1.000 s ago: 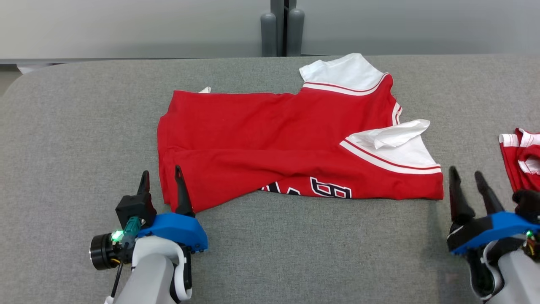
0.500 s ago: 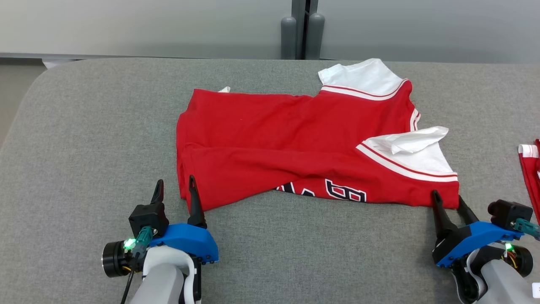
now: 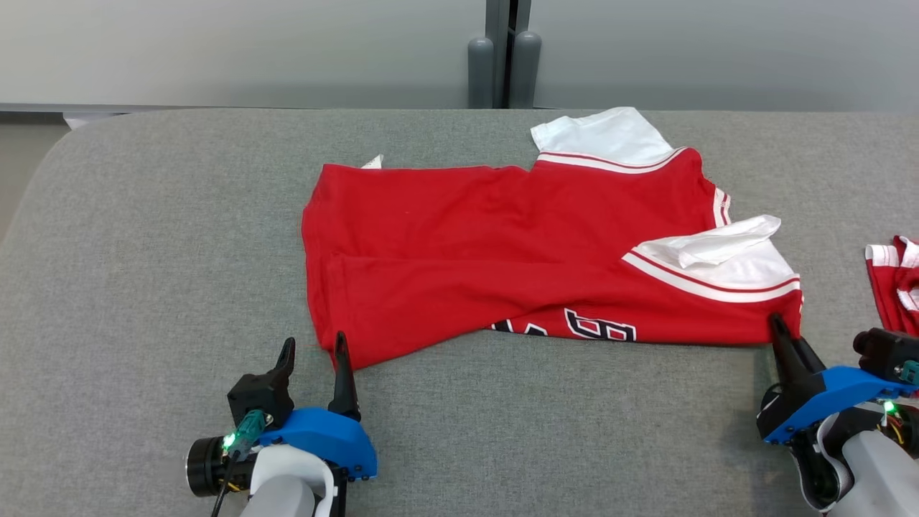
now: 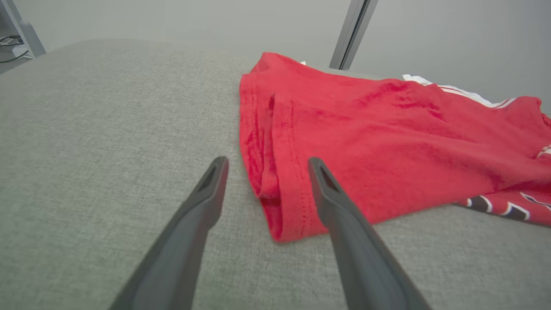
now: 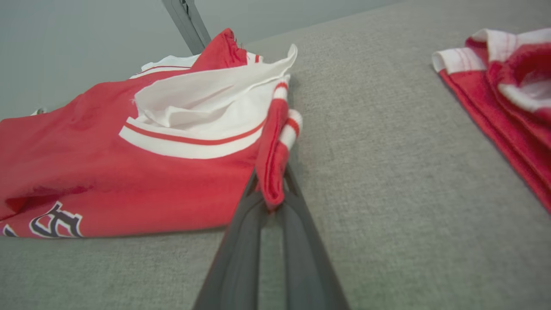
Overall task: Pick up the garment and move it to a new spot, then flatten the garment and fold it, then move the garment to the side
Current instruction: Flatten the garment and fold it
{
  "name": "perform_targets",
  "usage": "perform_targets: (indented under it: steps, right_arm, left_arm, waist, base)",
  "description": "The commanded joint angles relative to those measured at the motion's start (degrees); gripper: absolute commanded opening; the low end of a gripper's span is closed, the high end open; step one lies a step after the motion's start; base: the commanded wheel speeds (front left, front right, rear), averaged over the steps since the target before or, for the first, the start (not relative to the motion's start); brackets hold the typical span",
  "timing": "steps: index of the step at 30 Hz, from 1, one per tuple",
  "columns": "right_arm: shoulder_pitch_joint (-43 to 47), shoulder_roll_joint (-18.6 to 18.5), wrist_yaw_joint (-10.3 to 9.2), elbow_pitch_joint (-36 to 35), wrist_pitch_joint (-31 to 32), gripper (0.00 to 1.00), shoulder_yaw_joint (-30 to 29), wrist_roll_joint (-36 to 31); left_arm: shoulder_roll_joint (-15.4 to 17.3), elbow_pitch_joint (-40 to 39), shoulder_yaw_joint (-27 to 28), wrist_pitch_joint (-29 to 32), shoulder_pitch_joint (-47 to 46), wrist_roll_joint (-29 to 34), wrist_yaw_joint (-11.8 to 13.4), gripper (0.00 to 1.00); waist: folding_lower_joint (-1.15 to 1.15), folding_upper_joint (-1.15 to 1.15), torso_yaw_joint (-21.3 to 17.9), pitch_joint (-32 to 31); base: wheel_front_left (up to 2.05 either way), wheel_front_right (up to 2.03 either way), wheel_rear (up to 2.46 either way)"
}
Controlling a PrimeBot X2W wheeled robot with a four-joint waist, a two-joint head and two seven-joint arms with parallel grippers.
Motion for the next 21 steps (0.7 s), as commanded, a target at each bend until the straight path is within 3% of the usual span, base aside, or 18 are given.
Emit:
perform_targets:
  steps: [1,8,21]
  right_arm:
    - [0.6,-0.8,0.01,-0.5,0.0,0.0,-0.4,-0.2]
    - [0.6,-1.4,0.01,-0.9,0.0,0.0,-0.5,-0.6]
    - [-1.1,-0.8,0.01,-1.7,0.0,0.0,0.6,-0.6]
  left_arm:
    - [0.0,0.7,-0.5,-0.2,0.5,-0.6,-0.9,1.0]
    - [0.0,3.6,-2.5,-0.2,-1.6,-0.9,-3.7,1.0]
    - [0.0,10.4,-2.9,-0.2,-6.6,-1.0,-5.2,1.0]
  waist:
    - [0.0,0.0,-0.4,-0.2]
    - [0.0,0.0,-1.2,0.1]
    - [0.0,0.0,-2.2,1.4]
  base:
    - [0.0,0.0,0.0]
    - [0.0,0.0,0.0]
    - [0.0,0.0,0.0]
